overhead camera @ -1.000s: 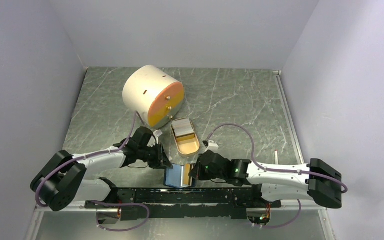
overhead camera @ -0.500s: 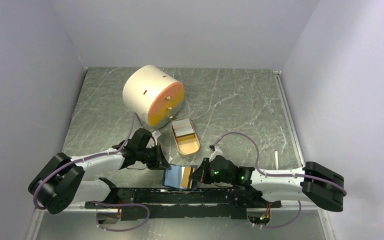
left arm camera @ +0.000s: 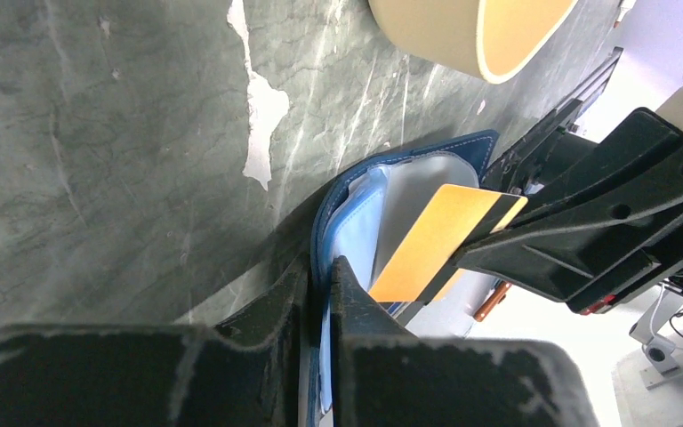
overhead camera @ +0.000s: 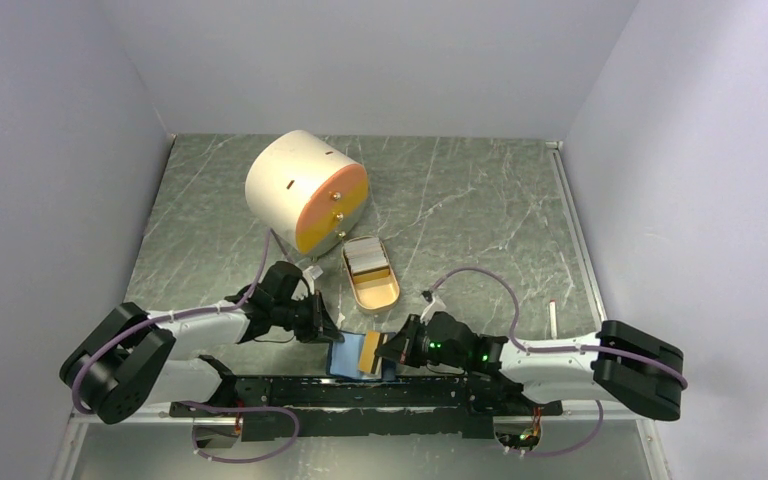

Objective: Put the credit cards into the card holder
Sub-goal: Insert the credit card into the card holder.

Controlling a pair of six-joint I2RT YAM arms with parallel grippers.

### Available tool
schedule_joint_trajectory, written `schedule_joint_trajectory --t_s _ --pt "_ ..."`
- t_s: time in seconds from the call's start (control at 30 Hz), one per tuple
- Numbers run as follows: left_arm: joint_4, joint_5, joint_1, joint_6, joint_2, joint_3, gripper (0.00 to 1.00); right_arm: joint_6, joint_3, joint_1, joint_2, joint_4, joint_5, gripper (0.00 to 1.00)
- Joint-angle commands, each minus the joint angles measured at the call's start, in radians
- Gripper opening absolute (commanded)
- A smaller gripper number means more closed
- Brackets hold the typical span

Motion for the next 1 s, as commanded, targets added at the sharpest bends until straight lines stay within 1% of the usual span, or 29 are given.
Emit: schedule_joint_trajectory --t_s 0.0,0.2,0.33,0.4,0.43,0.57,0.63,0.8,0.97 --pt "0.042 0.019 -0.007 -0.002 0.013 -0.019 0.14 0.034 -0.022 -0.006 0.040 0.063 0.018 0.00" --pt "0.041 0.017 -0.007 -0.001 0.025 -0.027 0.22 0.034 -0.019 -0.005 0.069 0.067 0.020 0.00" --pt "0.054 0.022 -0.007 -0.008 0.012 -0.037 0.31 0.039 -0.017 -0.005 0.090 0.055 0.015 0.00" --pt "0.054 0.025 -0.007 -0.016 0.002 -0.042 0.33 0.042 -0.022 -0.005 0.104 0.065 0.004 0.00" --pt "0.047 0.024 -0.007 -0.015 -0.001 -0.039 0.32 0.041 -0.023 -0.005 0.111 0.070 -0.002 0.00" --pt "0.053 0.025 -0.007 -0.022 -0.012 -0.046 0.17 0.043 -0.025 -0.005 0.137 0.081 -0.010 0.02" --pt "0.079 0.033 -0.007 -0.032 -0.008 -0.055 0.10 0.043 -0.024 -0.006 0.151 0.104 -0.022 0.00" --pt "0.119 0.038 -0.007 -0.039 0.015 -0.068 0.09 0.049 -0.021 -0.005 0.185 0.169 -0.040 0.00" --pt "0.170 0.047 -0.006 -0.071 -0.002 -0.092 0.09 0.078 -0.039 -0.003 0.188 0.220 -0.047 0.00"
